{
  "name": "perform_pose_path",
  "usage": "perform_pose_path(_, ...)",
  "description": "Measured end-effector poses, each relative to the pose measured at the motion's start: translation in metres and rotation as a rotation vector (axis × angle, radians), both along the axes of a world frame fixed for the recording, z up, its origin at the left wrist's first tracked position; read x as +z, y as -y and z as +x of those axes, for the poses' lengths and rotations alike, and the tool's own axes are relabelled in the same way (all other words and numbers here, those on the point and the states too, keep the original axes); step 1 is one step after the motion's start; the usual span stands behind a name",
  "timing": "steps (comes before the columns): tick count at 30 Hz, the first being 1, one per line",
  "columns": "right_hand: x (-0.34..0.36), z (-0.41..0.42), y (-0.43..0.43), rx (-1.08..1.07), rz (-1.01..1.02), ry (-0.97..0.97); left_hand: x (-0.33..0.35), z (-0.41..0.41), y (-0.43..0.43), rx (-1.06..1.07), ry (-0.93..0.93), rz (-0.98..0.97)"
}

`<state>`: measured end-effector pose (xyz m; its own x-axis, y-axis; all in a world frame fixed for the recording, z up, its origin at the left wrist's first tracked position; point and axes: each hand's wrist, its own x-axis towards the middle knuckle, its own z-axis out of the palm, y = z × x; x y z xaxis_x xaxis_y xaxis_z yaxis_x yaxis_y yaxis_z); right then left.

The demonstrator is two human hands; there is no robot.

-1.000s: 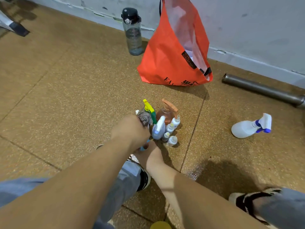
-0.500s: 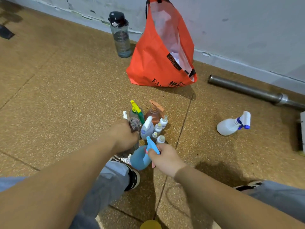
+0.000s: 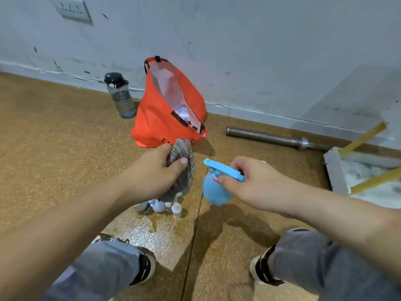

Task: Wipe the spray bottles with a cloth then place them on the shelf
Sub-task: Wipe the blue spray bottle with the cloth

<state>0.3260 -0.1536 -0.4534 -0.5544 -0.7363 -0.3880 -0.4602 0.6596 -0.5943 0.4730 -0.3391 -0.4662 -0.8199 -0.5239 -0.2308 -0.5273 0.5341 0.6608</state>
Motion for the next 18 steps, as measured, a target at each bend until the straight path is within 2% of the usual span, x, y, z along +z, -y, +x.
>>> perform_pose_path(4, 0.020, -0.018, -0.005, 0.051, -0.093, -0.130, 0.029, -0.016, 0.001, 0.022, -0.122, 0.047)
perform_pose_path(9, 0.007, -0.035, -0.003, -0.006, -0.300, -0.066, 0.027, -0.034, -0.006, 0.074, -0.351, 0.049)
perform_pose_path(12, 0.004, -0.040, 0.003, -0.023, -0.391, 0.053, 0.025, -0.046, -0.018, -0.099, -0.494, -0.050)
perform_pose_path(15, 0.007, -0.043, 0.009, 0.025, -0.468, 0.110, 0.021, -0.061, -0.030, -0.309, -0.502, -0.115)
perform_pose_path(18, 0.005, -0.047, 0.018, 0.065, -0.506, 0.097, 0.008, -0.072, -0.028, -0.310, -0.521, -0.206)
